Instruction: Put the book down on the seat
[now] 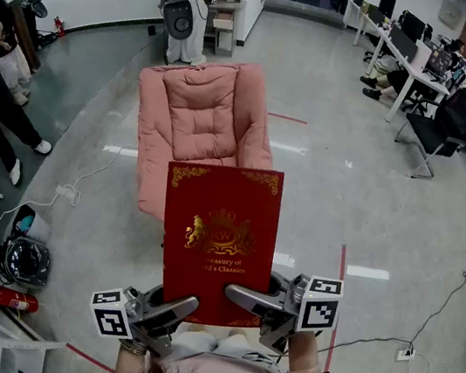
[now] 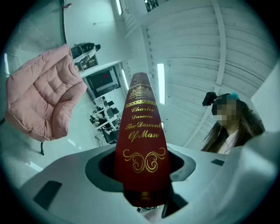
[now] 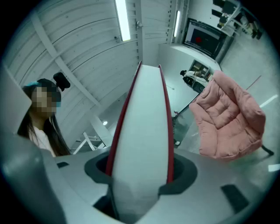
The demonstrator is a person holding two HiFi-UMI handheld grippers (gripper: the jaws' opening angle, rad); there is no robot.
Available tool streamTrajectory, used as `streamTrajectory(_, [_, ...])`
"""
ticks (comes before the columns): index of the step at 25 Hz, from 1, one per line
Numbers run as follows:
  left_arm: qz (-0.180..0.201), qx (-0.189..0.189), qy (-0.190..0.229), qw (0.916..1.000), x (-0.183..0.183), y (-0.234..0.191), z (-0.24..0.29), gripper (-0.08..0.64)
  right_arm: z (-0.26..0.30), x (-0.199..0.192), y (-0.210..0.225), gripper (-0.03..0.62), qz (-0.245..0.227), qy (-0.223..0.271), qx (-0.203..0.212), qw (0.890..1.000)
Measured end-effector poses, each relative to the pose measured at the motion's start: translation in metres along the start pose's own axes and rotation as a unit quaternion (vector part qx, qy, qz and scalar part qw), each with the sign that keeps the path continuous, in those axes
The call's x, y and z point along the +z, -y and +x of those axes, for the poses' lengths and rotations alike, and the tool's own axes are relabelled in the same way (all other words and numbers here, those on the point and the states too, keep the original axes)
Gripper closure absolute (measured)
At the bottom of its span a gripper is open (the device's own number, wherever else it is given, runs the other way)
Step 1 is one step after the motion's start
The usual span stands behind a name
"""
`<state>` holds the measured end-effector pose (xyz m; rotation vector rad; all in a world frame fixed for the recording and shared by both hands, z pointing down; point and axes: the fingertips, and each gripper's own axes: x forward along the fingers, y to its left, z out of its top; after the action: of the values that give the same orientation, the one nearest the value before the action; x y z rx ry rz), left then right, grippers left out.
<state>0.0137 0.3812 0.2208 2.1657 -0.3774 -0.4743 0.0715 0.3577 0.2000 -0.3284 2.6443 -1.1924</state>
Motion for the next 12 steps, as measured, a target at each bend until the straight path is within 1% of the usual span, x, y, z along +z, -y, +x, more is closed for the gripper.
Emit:
streamTrajectory(5, [-0.006, -0.002, -0.003, 1.0000, 0.002, -0.004, -0.005, 0.321, 0.006, -0.002, 0.001, 0.324, 0.002, 0.001, -0.006, 1.000])
streamTrajectory(12, [-0.019, -0.010, -0.008, 0.9997, 0.014, -0.014, -0.029, 0.321, 0.032, -0.012, 0.005, 0.324, 0.007, 0.006, -0.019, 1.000])
